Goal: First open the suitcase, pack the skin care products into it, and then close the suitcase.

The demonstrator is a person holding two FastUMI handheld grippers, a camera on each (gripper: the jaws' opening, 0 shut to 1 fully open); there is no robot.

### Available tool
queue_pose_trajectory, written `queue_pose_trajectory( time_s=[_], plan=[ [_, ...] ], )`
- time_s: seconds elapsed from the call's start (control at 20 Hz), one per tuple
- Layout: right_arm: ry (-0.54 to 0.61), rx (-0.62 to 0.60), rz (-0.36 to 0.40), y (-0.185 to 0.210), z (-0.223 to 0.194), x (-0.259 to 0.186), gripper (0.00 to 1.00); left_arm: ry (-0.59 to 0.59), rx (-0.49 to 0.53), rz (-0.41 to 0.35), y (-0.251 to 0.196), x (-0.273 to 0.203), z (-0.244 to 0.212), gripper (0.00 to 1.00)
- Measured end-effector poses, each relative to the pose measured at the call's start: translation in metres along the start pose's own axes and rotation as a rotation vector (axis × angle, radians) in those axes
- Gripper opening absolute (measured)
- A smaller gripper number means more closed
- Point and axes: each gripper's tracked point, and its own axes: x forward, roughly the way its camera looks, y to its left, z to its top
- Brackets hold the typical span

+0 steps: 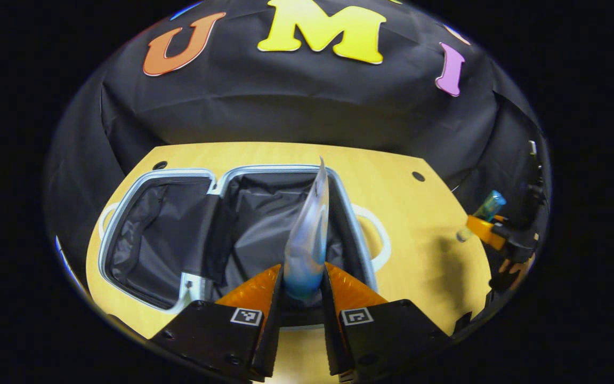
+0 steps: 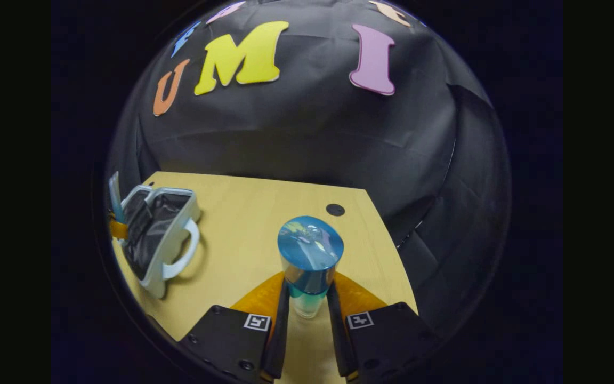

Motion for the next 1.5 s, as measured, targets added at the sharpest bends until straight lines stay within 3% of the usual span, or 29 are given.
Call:
queue_pose_trajectory(
  time_s=[0.1, 0.25, 0.55, 0.8, 0.85, 1.0, 1.05, 1.25, 1.35, 1.5],
  plan=[
    [0.012, 0.037, 0.014, 0.025, 0.002, -0.023, 0.33, 0.055, 0.029, 0.026, 0.027, 0.007, -0.010, 0.40],
    [0.005, 0.048, 0.015, 0.062, 0.007, -0.046, 0.35, 0.133, 0.052, -0.009, 0.043, 0.024, -0.029, 0.40],
    [-0.048, 0.015, 0.027, 0.116, 0.027, -0.091, 0.35, 0.265, -0.007, -0.052, 0.052, 0.050, -0.056, 0.40],
    [-0.084, -0.009, 0.021, 0.127, 0.037, -0.121, 0.35, 0.317, 0.012, -0.041, 0.050, 0.061, -0.061, 0.40],
    [-0.087, -0.011, 0.018, 0.127, 0.039, -0.124, 0.35, 0.307, 0.020, -0.032, 0.050, 0.067, -0.058, 0.48],
    [-0.091, -0.021, 0.009, 0.129, 0.040, -0.130, 0.35, 0.354, 0.023, 0.007, 0.052, 0.070, -0.063, 0.48],
    [-0.088, -0.018, 0.011, 0.131, 0.040, -0.131, 0.35, 0.356, 0.023, 0.016, 0.054, 0.070, -0.064, 0.41],
    [-0.080, -0.034, 0.034, 0.150, 0.043, -0.129, 0.35, 0.336, 0.007, 0.016, 0.051, 0.068, -0.062, 0.44],
    [-0.070, -0.038, 0.059, 0.164, 0.043, -0.124, 0.35, 0.304, -0.013, -0.009, 0.045, 0.060, -0.056, 0.51],
    [-0.043, -0.052, 0.101, 0.192, 0.041, -0.114, 0.35, 0.233, -0.010, -0.002, 0.048, 0.035, -0.044, 0.76]
  ],
)
